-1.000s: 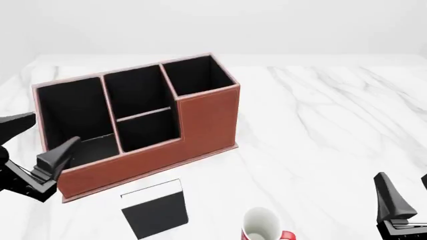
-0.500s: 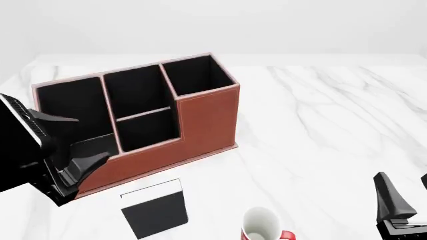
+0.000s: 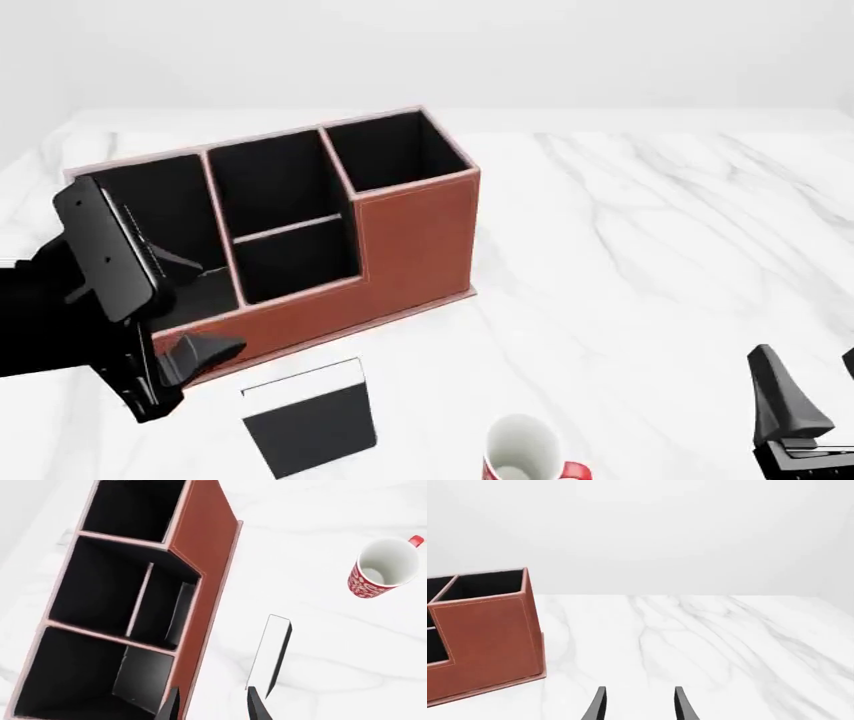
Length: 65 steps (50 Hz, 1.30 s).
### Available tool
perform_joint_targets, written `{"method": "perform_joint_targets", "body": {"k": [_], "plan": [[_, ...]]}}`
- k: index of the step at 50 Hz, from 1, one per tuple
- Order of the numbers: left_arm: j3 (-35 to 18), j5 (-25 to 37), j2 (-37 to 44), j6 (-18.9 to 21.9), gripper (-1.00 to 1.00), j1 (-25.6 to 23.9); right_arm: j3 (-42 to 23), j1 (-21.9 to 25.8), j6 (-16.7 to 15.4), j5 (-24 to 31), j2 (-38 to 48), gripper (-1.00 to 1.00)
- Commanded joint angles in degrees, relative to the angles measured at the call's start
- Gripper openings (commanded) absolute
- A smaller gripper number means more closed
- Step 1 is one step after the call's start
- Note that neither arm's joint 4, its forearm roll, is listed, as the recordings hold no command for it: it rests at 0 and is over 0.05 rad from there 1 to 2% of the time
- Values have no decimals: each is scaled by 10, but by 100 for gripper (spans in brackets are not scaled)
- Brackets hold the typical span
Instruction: Pick up the book and place it in the front compartment of the caddy.
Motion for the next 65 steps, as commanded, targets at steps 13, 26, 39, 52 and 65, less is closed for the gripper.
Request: {"method": "perform_joint_targets", "body": {"k": [13, 26, 39, 52, 65], "plan": [[-41, 52, 53, -11, 100, -64, 0, 0, 0, 0, 0, 100], [-38, 69, 64, -21, 100, -88, 0, 0, 1, 0, 0, 100], [-30, 62, 72, -30, 100, -115, 0, 0, 1, -1, 0, 100], [-23, 56, 78, -30, 100, -115, 0, 0, 1, 0, 0, 100], [-7, 34, 92, -26, 100, -114, 0, 0, 1, 0, 0, 100]]}}
